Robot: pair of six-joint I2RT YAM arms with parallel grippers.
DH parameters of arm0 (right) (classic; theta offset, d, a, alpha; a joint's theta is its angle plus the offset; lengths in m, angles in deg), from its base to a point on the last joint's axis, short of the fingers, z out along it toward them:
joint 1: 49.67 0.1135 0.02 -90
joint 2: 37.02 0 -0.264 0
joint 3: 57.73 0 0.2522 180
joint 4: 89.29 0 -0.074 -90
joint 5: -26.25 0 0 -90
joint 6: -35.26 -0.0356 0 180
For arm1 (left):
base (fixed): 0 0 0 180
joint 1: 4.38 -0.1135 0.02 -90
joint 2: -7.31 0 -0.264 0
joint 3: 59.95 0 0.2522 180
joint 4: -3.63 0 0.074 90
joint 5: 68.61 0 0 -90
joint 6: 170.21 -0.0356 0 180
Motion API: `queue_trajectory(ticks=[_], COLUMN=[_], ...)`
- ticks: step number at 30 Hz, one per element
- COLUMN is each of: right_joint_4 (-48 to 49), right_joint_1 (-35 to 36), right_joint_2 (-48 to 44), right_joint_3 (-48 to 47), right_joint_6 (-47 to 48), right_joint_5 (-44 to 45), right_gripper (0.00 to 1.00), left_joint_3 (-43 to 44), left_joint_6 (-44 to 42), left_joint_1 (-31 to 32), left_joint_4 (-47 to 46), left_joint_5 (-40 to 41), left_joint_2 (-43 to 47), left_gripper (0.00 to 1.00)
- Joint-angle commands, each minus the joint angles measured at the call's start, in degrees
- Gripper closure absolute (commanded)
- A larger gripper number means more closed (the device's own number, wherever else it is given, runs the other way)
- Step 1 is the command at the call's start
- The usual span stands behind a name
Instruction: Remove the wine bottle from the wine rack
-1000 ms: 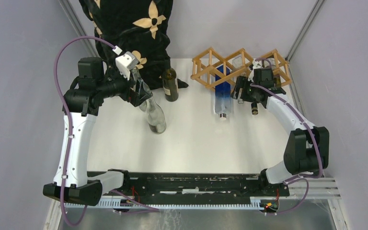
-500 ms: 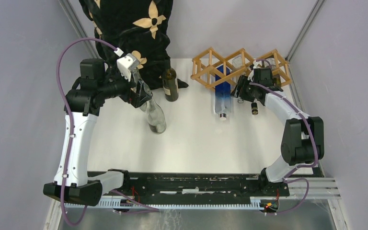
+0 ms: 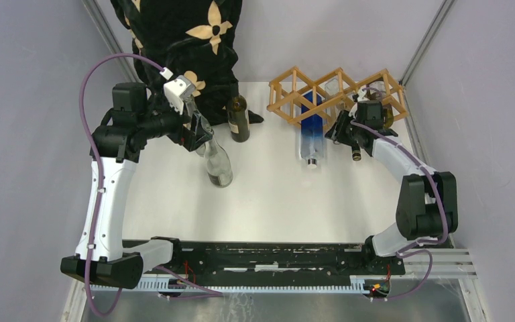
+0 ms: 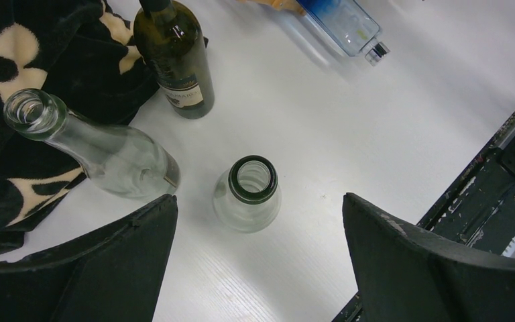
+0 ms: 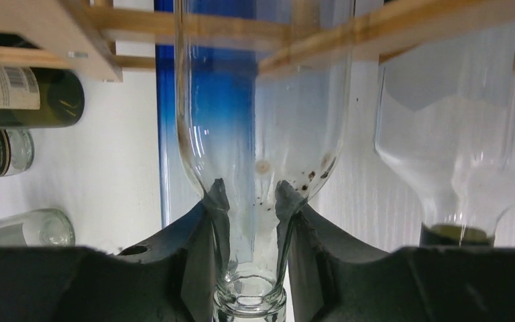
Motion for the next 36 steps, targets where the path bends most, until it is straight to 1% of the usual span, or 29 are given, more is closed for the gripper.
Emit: queue_trajectory(ticks=[1,8,14,20,23,27,30,34,36], right_joint_4=[5.7,8.8,7.9,4.2,3.0,1.2,-0.4,-1.7,-2.6], right_joint_1=[-0.1,-0.1,0.0,0.1,0.0,0.1,0.3,0.7,1.0], right_joint_2=[-8.2,-19.9,-31.4,-39.0,-43.2,-47.3,-49.9,-52.8,-54.3], right_joint_3=[4.7,15.7,22.9,25.2,25.8,25.8,26.0,26.5,26.3], right_joint_6=[-2.0,-4.8,-7.1,-9.0,-10.3,-11.7,-12.2,-13.5,-13.7], right_joint_5=[1.4,1.0,-0.5,-0.9,-2.0,-5.7,-7.7,-11.5,-12.8], right_gripper=[1.0,1.0,1.0,1.0,1.0,1.0,1.0,1.0,1.0], left_joint_3=[0.1,-0.4,-0.1,-0.5,-1.4,-2.1,-2.1,-2.8,-2.6], left_joint_6=[-2.0,-2.3,-3.8,-4.4,-6.0,-9.6,-13.7,-19.2,-22.0], left_joint_1=[-0.3,-0.3,-0.3,-0.3,-0.3,0.5,3.7,12.6,16.0], left_joint_4=[-2.3,-2.3,-2.4,-3.5,-3.5,-2.3,-0.9,-0.5,-0.2], left_joint_5=[-1.2,-1.9,-1.9,-3.5,-5.3,-8.0,-7.6,-0.4,1.9], left_joint_2=[1.5,1.9,2.1,2.6,3.2,3.2,3.1,3.5,3.0], left_gripper=[0.03,0.03,0.0,0.02,0.03,0.03,0.02,0.0,0.0])
